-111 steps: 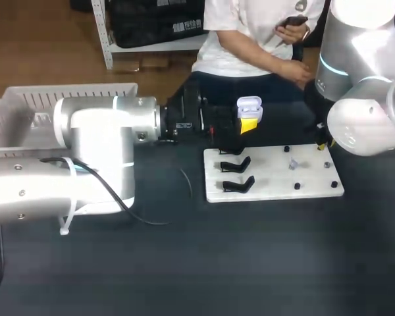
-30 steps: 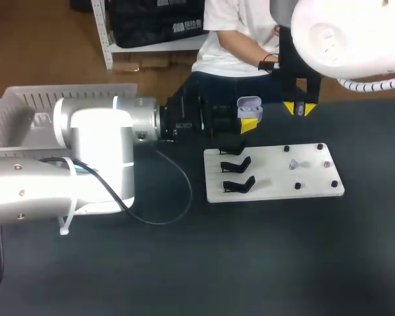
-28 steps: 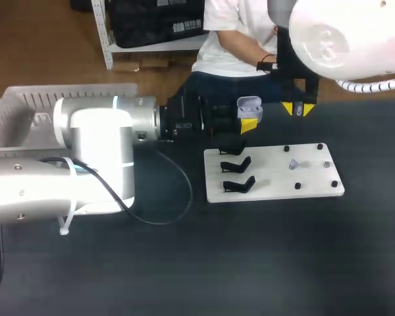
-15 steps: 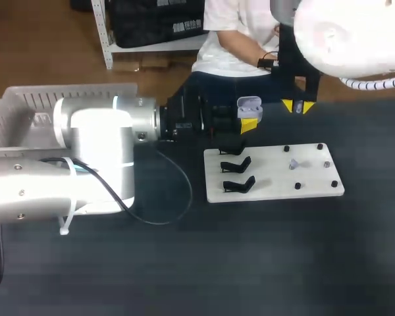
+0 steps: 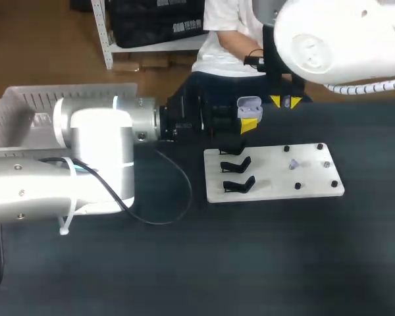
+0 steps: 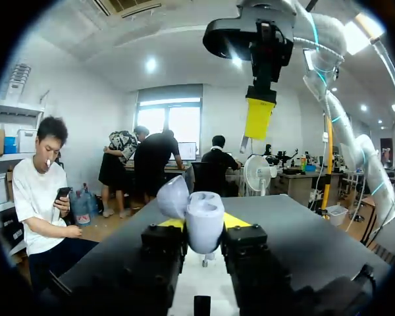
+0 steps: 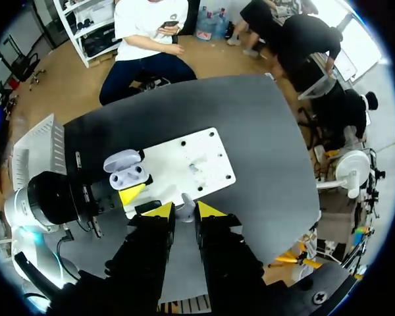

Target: Pick up each earbud case from the left stands, insert the matching earbuds, close the lid, and place the case in the box.

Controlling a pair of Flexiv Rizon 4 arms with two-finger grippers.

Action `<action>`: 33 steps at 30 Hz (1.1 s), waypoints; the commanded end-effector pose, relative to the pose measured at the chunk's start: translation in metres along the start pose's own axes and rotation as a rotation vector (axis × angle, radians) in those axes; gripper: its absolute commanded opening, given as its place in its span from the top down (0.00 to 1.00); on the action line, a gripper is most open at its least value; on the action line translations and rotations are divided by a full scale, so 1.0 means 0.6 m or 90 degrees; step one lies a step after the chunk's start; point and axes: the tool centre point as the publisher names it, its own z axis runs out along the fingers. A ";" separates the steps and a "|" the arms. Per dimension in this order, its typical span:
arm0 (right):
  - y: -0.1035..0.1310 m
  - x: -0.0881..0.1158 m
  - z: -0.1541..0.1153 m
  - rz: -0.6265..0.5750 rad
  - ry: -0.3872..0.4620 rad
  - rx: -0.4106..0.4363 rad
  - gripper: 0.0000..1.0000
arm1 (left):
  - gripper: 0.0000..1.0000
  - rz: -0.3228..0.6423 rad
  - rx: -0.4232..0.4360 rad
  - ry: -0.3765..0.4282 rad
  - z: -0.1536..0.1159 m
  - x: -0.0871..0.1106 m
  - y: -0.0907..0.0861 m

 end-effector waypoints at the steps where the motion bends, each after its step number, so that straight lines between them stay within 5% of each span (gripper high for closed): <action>1: 0.031 -0.013 0.000 0.010 0.005 0.015 1.00 | 1.00 0.004 -0.007 -0.005 0.000 0.003 -0.005; 33: 0.089 -0.033 0.030 0.069 0.015 0.012 1.00 | 1.00 0.004 -0.007 -0.005 0.000 0.003 -0.005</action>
